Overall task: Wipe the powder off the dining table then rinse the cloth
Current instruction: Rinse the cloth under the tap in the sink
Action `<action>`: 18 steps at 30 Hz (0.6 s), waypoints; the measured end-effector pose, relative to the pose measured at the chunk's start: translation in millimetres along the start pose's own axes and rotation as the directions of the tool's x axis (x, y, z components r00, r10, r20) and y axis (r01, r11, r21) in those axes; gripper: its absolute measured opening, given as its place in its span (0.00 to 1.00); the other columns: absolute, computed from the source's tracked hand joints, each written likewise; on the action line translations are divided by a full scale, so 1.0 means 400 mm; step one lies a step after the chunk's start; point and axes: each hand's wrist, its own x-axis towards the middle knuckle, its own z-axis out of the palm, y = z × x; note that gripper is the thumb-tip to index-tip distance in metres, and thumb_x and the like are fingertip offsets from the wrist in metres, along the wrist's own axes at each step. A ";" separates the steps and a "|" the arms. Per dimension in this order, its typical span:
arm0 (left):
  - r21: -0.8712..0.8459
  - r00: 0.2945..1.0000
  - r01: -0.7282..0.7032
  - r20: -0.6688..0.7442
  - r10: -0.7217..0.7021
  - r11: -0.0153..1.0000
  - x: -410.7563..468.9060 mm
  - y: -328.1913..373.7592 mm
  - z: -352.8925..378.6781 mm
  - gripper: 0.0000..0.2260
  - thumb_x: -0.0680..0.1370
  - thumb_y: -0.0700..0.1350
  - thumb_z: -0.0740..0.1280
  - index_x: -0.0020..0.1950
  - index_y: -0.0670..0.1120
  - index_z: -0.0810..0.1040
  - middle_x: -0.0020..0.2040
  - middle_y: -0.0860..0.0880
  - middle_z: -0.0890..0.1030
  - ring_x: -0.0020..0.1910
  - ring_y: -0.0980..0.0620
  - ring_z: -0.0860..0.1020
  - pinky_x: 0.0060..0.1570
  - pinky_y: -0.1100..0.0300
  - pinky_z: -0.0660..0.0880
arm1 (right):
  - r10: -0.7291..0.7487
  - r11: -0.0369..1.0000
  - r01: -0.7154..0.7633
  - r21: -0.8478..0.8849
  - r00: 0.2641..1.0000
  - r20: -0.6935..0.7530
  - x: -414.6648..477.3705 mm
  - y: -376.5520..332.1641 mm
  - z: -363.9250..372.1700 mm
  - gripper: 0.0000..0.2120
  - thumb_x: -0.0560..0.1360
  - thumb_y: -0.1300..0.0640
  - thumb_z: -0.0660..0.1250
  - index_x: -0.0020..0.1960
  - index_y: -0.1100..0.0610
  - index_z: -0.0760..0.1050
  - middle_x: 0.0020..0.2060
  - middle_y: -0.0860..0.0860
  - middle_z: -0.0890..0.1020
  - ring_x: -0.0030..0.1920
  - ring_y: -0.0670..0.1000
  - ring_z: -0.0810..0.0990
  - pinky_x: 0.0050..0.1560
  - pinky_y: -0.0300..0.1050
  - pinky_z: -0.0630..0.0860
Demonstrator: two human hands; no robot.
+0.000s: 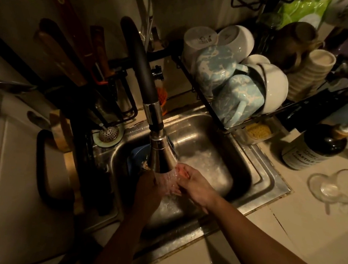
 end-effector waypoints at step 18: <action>0.493 0.966 -0.012 -0.220 0.138 0.870 -0.021 -0.016 0.028 0.08 0.79 0.35 0.66 0.51 0.29 0.80 0.44 0.39 0.82 0.45 0.46 0.79 0.46 0.67 0.66 | 0.157 0.966 -0.145 0.213 0.987 -0.041 -0.011 0.013 -0.005 0.24 0.78 0.40 0.66 0.57 0.62 0.79 0.46 0.60 0.84 0.47 0.58 0.84 0.48 0.53 0.83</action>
